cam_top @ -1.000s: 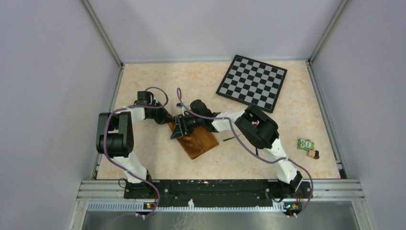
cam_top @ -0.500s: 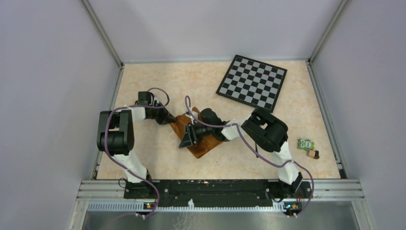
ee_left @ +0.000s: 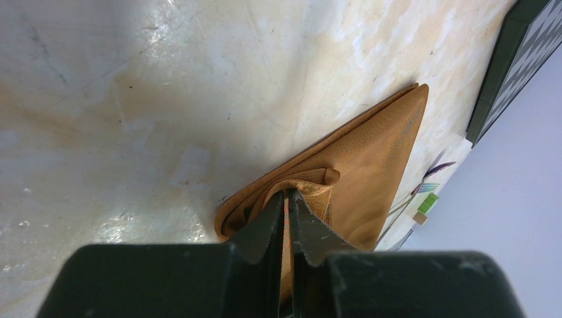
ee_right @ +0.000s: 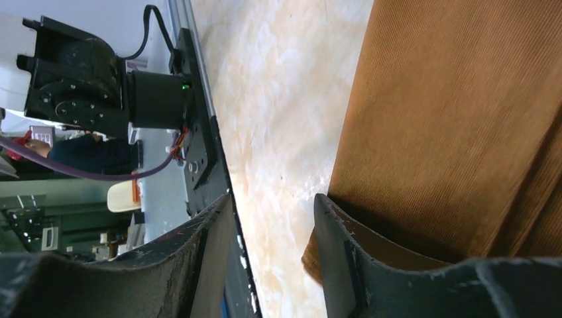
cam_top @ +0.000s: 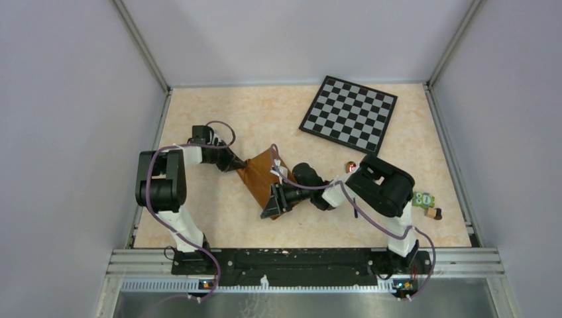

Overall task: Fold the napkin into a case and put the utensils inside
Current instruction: Smooth out the 2/3-rectangle-folded napkin at the center of the board, then fold the 2/3-rectangle-folded napkin at the center of the board.

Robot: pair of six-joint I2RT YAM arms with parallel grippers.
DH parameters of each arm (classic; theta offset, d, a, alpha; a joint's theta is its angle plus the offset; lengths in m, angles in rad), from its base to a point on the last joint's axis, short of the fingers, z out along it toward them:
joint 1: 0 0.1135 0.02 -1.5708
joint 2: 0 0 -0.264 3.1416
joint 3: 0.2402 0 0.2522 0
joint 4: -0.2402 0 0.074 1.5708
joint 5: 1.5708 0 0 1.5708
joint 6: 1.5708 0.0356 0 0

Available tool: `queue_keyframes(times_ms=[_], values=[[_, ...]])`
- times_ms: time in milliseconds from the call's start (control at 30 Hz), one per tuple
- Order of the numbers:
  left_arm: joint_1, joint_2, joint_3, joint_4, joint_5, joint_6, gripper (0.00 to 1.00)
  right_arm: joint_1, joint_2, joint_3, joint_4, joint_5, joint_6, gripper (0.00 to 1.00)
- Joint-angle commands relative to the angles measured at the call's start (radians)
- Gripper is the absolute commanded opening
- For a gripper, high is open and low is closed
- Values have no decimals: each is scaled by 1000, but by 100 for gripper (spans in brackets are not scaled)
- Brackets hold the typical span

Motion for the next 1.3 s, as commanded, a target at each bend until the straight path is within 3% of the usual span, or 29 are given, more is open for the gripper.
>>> queue_keyframes(times_ms=[0,233,333,400,500,700,900,1033,1167,1267], values=[[-4,58,-6,-25,-147,45,12,44,-56,-75,42,21,23,49],[-4,52,7,-50,-156,65,12,68,-99,-82,-4,45,-5,49],[-3,29,22,-78,-147,84,13,73,-241,-61,-176,-3,-64,47],[-5,9,36,-95,-121,99,16,54,-380,-39,-389,75,-169,54],[-6,-20,48,-119,-91,121,22,-71,-431,22,-608,118,-255,57],[-19,-40,66,-141,-44,142,29,-284,-302,132,-745,194,-294,58],[-27,-118,113,-224,-66,211,53,-318,-167,207,-725,227,-294,53],[-62,-192,129,-285,-84,257,66,-307,-120,184,-657,201,-251,39],[-93,-257,108,-317,-101,277,75,-230,-145,113,-518,189,-117,27],[-148,-294,86,-335,-125,275,80,-127,-179,76,-411,199,9,26]])
